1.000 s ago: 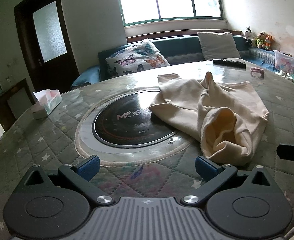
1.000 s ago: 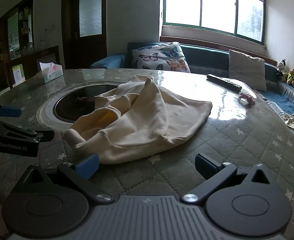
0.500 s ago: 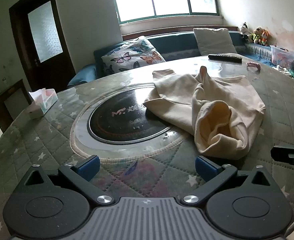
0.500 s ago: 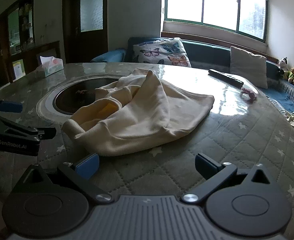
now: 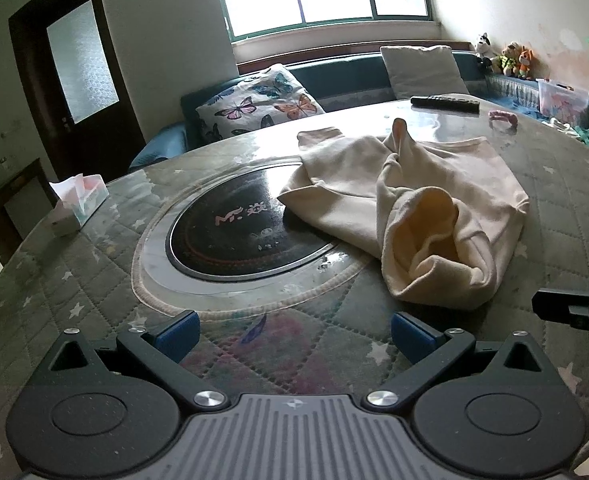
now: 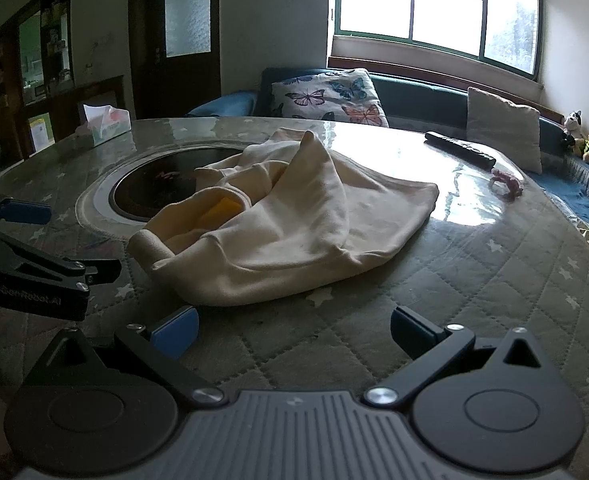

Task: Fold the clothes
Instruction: 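Approach the crumpled cream shirt with both grippers open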

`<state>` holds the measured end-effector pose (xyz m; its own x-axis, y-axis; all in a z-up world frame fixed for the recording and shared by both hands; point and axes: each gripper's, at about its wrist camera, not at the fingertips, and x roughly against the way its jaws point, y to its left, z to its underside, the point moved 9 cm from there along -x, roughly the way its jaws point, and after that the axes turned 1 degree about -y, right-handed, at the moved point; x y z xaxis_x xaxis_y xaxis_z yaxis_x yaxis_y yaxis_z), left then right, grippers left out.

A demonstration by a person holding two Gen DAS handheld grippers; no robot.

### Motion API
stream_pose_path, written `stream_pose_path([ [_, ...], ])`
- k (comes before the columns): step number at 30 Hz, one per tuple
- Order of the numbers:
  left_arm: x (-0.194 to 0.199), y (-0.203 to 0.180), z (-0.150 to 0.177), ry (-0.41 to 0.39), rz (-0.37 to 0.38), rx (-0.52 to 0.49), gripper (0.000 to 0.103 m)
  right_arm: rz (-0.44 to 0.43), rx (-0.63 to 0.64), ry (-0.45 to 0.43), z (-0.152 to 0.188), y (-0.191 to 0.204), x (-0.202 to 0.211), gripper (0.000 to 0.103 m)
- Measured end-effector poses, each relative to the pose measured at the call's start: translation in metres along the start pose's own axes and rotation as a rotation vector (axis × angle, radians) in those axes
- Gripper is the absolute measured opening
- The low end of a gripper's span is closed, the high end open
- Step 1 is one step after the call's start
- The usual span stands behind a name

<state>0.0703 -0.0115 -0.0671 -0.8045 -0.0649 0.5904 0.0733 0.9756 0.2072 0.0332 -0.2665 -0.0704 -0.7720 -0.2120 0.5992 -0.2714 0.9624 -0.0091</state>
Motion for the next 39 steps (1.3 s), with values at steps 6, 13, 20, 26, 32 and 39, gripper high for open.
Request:
stream_pose_path([
  [6, -0.005, -0.002, -0.001, 0.010, 0.002, -0.006, 0.103, -0.004, -0.003, 0.010, 0.001, 0.000, -0.004, 0.103],
  [13, -0.010, -0.002, -0.002, 0.017, 0.007, -0.010, 0.103, -0.010, -0.006, 0.019, -0.001, -0.001, -0.010, 0.103],
  [20, -0.017, 0.001, -0.005, 0.027, 0.001, -0.009, 0.103, -0.018, -0.007, 0.030, -0.005, -0.001, -0.017, 0.103],
  [26, -0.022, 0.005, -0.012, 0.027, -0.005, -0.006, 0.103, -0.017, -0.010, 0.033, -0.010, -0.004, -0.022, 0.103],
  [32, -0.026, 0.010, -0.018, 0.026, -0.013, -0.005, 0.103, -0.017, -0.007, 0.031, -0.016, -0.007, -0.026, 0.103],
  [39, -0.030, 0.014, -0.026, 0.022, -0.021, -0.007, 0.103, -0.012, -0.001, 0.025, -0.025, -0.012, -0.027, 0.103],
])
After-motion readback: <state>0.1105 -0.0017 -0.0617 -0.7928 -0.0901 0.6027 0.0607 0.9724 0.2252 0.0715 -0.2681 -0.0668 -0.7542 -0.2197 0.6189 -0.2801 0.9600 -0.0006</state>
